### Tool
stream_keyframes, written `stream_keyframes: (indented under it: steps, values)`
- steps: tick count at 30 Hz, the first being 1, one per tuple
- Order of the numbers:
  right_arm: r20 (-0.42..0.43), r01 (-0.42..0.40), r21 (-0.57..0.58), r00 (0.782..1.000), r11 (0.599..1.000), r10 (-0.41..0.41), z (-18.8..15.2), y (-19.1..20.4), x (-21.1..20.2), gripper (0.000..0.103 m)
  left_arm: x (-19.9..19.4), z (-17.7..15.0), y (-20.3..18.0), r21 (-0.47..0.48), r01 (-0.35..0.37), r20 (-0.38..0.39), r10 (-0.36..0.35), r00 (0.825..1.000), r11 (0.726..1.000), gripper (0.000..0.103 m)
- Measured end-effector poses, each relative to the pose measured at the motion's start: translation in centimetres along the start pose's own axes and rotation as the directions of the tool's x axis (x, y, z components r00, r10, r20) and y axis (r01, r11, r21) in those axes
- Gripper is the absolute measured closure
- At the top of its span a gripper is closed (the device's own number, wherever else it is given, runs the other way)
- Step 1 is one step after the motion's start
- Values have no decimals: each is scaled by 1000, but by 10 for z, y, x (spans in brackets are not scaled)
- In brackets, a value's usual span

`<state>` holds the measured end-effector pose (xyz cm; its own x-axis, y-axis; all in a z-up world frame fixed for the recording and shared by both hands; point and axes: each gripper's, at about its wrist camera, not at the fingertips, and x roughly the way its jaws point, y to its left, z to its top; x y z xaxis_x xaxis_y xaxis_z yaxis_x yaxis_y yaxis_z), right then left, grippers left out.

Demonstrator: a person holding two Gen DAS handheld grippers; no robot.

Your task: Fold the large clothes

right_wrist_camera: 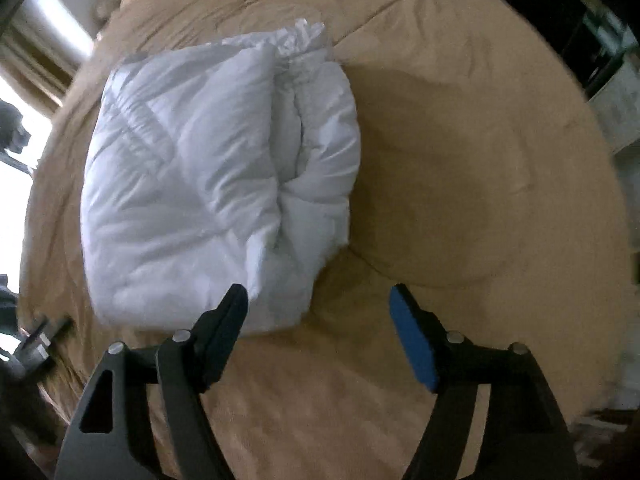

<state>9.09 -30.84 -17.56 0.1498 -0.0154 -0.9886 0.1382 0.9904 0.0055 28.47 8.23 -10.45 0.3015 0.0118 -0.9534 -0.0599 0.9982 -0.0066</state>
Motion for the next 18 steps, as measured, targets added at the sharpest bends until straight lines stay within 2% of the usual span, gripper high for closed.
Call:
stream_keyframes:
  steps: [3, 7, 9, 11, 13, 15, 18]
  values:
    - [1, 21, -39, 1000, 999, -21, -9, 19, -49, 5, -59, 10, -11, -5, -31, 8, 31, 999, 999, 3]
    - [49, 14, -126, 999, 992, -8, -35, 42, -112, 2, -131, 17, -16, 2, -63, 69, 62, 996, 998, 1]
    - [96, 28, -161, 995, 987, -12, -51, 52, -144, 1, -159, 13, -19, 21, -68, 76, 66, 995, 997, 1]
    - [145, 50, -184, 989, 982, -24, -65, 58, -170, 0, -179, 6, -22, 38, -37, 49, 35, 998, 999, 1]
    - [169, 39, -182, 986, 983, -8, -76, 56, -187, 0, -192, 0, -18, 29, 10, 32, -11, 999, 1000, 1]
    - [188, 2, -166, 982, 986, 30, -87, 49, -203, 0, -213, -10, -14, -1, 76, 46, -76, 996, 997, 1]
    - [199, -44, -152, 977, 987, 74, -95, 43, -213, 0, -221, -25, -13, -17, 102, 78, -100, 992, 995, 1]
